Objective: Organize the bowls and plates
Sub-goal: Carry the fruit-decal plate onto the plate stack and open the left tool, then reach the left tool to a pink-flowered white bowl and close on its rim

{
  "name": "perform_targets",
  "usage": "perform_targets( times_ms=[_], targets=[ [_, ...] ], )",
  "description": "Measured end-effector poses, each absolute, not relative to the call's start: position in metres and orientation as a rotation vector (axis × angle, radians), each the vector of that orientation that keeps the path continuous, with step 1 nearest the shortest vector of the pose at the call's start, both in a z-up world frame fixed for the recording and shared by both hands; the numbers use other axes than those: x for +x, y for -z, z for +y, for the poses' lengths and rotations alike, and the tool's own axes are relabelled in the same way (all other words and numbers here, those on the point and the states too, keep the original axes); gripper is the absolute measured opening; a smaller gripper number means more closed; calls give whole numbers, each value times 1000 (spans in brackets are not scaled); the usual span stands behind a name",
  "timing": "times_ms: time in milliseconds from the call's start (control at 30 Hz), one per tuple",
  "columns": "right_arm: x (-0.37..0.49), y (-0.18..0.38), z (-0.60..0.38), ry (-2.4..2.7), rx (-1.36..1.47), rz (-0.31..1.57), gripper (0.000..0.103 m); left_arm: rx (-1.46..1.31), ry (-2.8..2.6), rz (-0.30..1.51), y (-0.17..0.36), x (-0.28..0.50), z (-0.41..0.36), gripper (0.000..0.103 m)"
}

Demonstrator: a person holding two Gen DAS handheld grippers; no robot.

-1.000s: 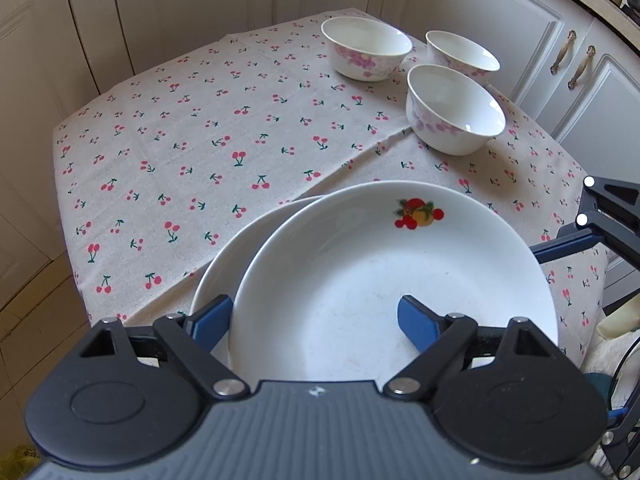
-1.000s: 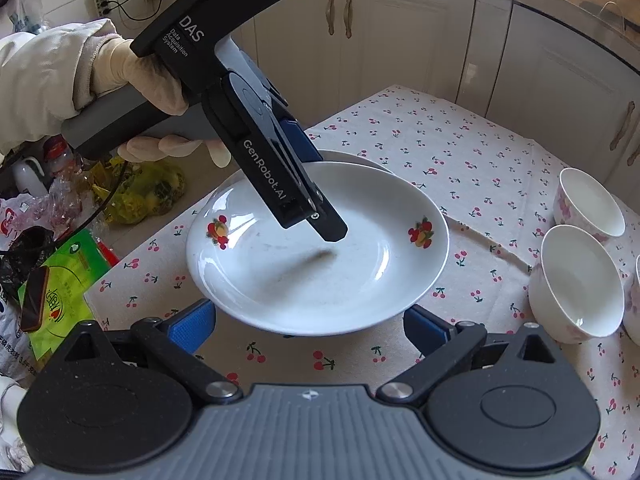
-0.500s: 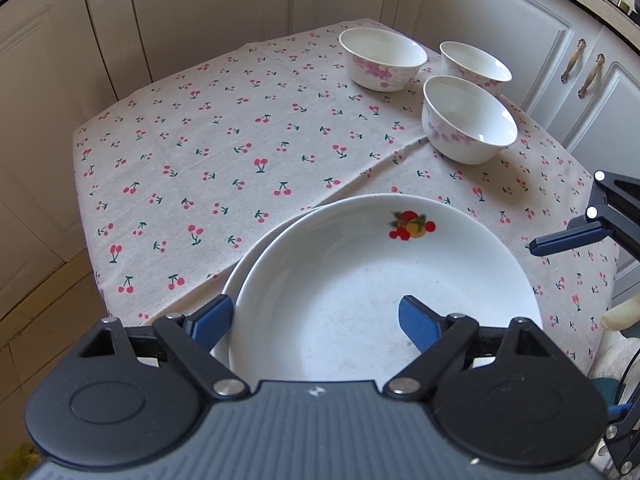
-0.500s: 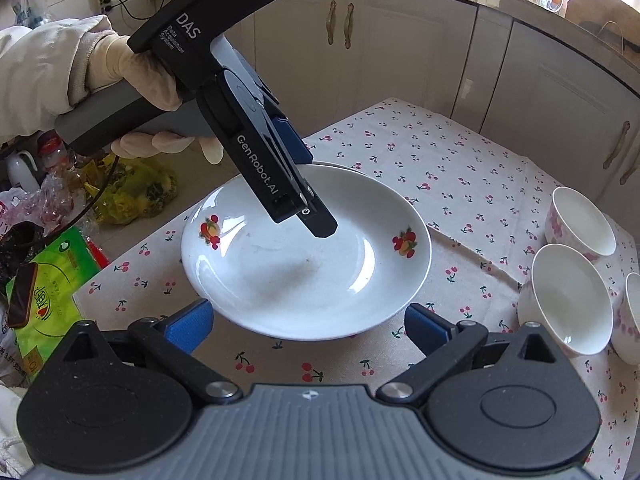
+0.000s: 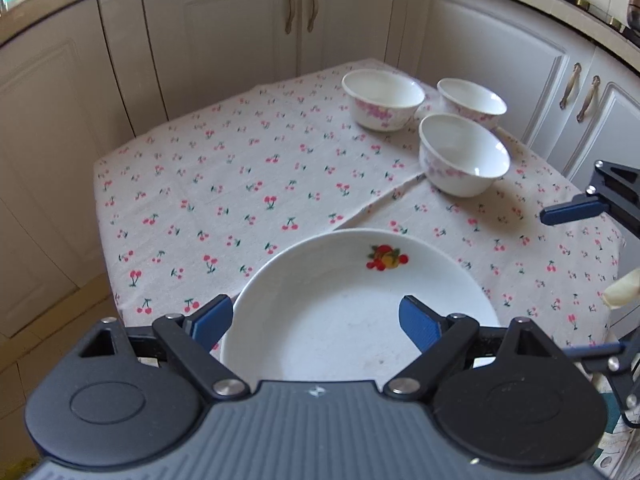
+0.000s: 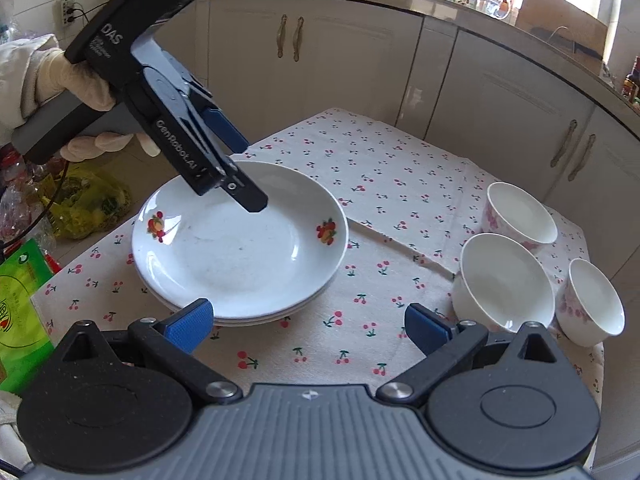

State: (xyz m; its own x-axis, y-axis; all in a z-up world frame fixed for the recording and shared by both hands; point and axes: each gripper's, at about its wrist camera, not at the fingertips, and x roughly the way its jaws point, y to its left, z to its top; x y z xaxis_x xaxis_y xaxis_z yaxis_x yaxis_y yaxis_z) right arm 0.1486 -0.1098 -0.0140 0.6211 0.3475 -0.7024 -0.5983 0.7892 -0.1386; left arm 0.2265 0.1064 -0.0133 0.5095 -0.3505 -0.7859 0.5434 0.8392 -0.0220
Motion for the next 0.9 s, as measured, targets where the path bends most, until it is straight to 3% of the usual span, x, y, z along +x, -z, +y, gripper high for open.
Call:
perform_targets(
  times_ms=[400,900],
  targets=[
    [150,20,-156,-334,-319,618,103,153,558,755,-7,184,69,92],
    [182,44,-204,-219,-240,596,103,243,623,799,-5,229,-7,92]
  ],
)
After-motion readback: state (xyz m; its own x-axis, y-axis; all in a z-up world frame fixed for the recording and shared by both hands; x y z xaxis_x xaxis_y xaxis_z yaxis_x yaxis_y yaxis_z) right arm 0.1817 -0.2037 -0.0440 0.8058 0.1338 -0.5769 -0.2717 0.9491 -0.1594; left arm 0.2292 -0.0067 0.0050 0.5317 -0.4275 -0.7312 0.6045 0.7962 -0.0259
